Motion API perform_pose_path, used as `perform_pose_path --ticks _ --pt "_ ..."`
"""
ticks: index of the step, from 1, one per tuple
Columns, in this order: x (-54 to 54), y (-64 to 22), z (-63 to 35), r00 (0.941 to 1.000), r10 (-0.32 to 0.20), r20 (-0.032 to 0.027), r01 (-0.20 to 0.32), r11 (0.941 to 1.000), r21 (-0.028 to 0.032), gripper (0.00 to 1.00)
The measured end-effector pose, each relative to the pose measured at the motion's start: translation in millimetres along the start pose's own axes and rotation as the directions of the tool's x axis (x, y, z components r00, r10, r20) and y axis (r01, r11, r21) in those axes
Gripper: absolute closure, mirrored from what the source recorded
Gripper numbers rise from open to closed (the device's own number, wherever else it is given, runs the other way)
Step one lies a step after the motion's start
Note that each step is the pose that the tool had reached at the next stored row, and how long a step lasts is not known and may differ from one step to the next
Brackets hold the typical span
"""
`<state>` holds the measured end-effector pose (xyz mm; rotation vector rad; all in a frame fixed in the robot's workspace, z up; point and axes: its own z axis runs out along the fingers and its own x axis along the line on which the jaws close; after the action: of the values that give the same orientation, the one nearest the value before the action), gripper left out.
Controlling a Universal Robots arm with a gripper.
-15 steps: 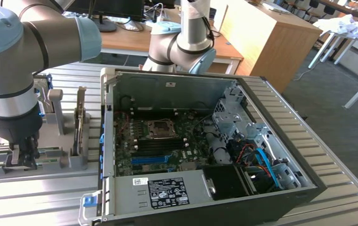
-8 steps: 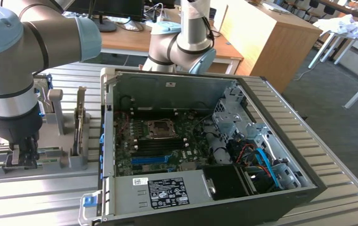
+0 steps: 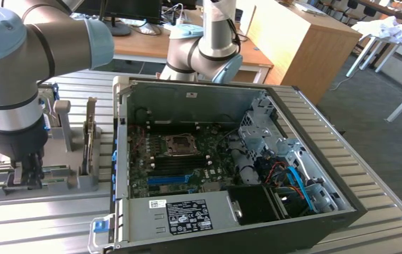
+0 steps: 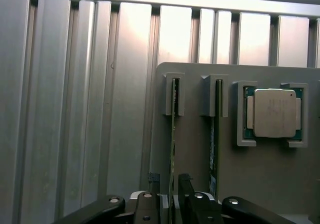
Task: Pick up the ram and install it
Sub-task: 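Pick up the ram and move it above insertion slot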
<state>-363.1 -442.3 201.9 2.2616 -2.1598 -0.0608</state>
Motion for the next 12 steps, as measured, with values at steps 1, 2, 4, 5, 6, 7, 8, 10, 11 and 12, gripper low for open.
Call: perform_pose_path --ticks 1,2,4,5,6,7,8,10,11,12 --pt "-0.5 0.0 0.0 1.0 0.0 0.0 0.0 1.0 0.0 0.71" --pt "-0.5 0.0 0.0 1.0 0.0 0.0 0.0 1.0 0.0 0.71" --pt "-0.5 0.0 0.0 1.0 0.0 0.0 0.0 1.0 0.0 0.71" --pt "-0.5 0.0 0.0 1.0 0.0 -0.0001 0.0 1.0 -0.0001 0.71" --pt "-0.5 0.0 0.0 1.0 0.0 -0.0001 0.0 1.0 0.0 0.71" --pt "-0.5 0.0 0.0 1.0 0.0 -0.0001 0.0 1.0 0.0 0.71" --pt "-0.5 0.0 0.0 1.0 0.0 -0.0001 0.0 1.0 0.0 0.71" --pt "-0.5 0.0 0.0 1.0 0.0 -0.0001 0.0 1.0 -0.0001 0.73" --pt "-0.5 0.0 0.0 1.0 0.0 -0.0001 0.0 1.0 -0.0001 0.73" --pt "-0.5 0.0 0.0 1.0 0.0 0.0 0.0 1.0 0.0 0.8"
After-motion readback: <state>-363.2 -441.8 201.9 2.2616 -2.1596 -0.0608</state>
